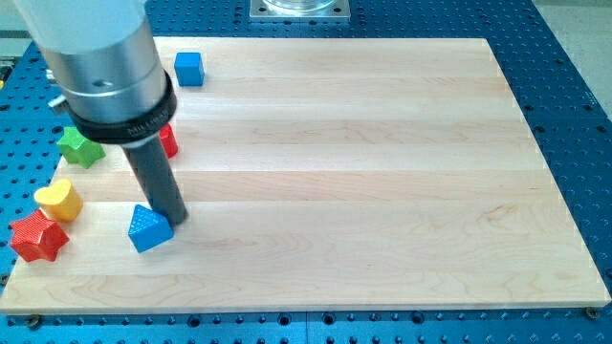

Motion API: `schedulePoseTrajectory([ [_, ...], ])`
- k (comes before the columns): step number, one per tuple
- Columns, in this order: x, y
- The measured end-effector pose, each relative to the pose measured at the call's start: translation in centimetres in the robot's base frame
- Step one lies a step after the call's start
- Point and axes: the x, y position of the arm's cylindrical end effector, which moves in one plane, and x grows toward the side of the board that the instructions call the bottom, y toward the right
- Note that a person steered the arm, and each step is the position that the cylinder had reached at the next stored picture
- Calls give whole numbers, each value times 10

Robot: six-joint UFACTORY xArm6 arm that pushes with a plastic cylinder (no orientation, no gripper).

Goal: Place the blue triangle vertically below the red circle

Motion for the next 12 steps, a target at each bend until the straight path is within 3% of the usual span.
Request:
schedulePoseTrajectory([
  [3,39,-11],
  [6,36,-19],
  [7,75,-32],
  [8,77,-67],
  [12,54,-63],
])
